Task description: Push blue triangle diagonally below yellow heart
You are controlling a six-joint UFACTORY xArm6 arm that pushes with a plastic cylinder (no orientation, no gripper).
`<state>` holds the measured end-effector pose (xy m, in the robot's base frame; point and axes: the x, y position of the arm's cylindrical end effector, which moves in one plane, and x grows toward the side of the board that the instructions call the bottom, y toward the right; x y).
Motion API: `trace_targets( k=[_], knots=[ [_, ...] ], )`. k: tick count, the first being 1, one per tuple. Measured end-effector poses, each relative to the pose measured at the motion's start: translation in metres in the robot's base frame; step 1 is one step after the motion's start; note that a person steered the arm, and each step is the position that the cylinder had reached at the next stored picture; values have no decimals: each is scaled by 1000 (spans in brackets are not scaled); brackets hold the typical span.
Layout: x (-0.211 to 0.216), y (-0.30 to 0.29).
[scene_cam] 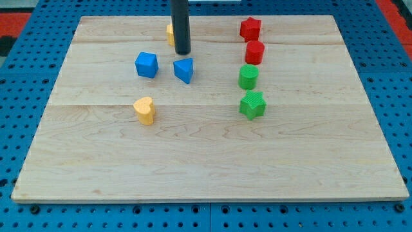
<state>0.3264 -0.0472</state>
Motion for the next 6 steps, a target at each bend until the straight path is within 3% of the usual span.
trace_targets(
  k=[3,6],
  knots=[
    [135,23],
    [181,-26]
  ],
)
